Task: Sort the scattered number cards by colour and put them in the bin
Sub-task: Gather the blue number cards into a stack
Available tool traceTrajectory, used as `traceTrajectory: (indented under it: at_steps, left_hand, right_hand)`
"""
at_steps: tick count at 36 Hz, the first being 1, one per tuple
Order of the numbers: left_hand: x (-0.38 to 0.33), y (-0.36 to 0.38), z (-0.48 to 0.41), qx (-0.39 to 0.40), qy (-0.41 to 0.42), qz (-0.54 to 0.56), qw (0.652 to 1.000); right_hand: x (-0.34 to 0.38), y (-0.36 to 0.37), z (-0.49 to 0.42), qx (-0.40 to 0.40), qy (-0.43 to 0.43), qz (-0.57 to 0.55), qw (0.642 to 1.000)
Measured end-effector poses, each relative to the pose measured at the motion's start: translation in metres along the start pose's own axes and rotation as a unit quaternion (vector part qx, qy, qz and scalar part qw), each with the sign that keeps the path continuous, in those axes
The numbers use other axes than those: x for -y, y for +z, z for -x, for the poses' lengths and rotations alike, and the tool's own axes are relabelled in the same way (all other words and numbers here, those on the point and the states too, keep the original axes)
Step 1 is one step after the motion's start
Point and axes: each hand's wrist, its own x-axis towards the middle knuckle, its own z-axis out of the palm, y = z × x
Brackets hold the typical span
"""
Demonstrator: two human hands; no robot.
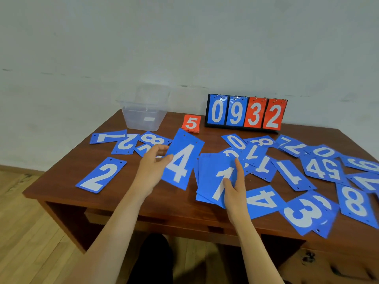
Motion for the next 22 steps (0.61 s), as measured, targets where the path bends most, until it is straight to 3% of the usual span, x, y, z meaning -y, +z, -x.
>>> traceTrajectory:
  at_steps: [3, 8, 14, 22]
  left_hand:
    - [-0.007, 0.025, 0.003, 0.043, -0.021, 0.064, 0.997]
    - [-0.005, 0.067, 0.009, 0.077, -0.024, -0.006, 0.997]
    - [0.01, 0.092, 0.009, 0.048, -0.014, -0.091, 0.995]
    - [0.021, 0.094, 0.001, 0.046, -0.016, -0.071, 0.996]
  right_hand:
    - [0.001, -0.007, -0.001, -0.008, -0.034, 0.028, 0.999]
    - [-0.004, -0.009, -0.005, -0.022, 0.008, -0.04, 0.999]
    - [-0.002, -0.012, -0.011, -0.029, -0.013, -0.019, 0.999]
    - [-0.018, -0.004, -0.02, 0.018, -0.035, -0.013, 0.999]
